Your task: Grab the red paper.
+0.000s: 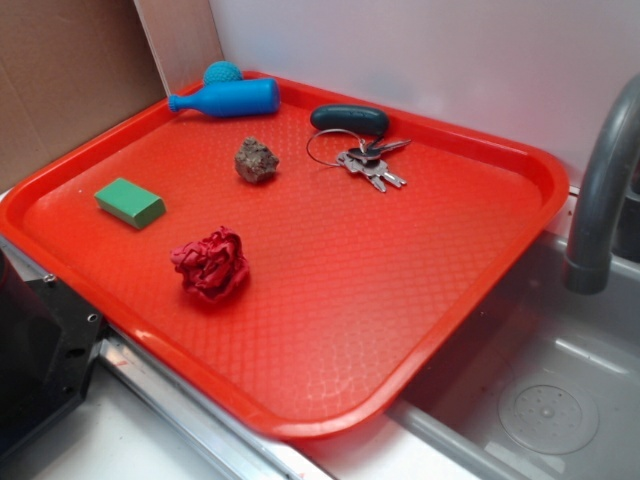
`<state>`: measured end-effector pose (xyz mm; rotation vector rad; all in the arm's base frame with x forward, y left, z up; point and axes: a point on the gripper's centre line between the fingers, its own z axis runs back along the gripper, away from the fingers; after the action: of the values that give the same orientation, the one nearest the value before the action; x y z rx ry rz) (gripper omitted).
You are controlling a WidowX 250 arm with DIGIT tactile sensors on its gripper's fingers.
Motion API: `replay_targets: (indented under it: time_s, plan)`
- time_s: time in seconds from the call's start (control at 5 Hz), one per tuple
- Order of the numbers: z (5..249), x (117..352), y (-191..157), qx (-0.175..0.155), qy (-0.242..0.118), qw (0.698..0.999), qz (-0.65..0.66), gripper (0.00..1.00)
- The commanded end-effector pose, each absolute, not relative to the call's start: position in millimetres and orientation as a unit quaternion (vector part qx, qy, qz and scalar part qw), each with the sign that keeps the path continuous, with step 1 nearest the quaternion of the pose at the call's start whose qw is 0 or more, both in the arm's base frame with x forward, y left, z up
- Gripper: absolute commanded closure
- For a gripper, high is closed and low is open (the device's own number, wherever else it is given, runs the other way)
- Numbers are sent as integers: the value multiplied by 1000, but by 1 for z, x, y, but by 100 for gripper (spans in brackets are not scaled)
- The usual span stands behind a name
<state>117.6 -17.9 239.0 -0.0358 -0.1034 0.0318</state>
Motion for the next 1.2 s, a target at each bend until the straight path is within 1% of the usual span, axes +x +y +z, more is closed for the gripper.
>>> replay_targets:
  time_s: [0.0, 0.2, 0.4, 0.6, 0.8, 1.0]
  plan:
    - [239, 118, -18, -18, -52, 998, 16, 0]
    - [200, 121, -32, -13, -66, 997, -44, 0]
    - [162, 116, -43, -11, -65, 995, -69, 0]
    - [123, 128, -55, -18, -67, 993, -91, 0]
    - [99, 154, -57, 3, -59, 992, -109, 0]
    - [74, 181, -48, 25, -60, 990, -129, 0]
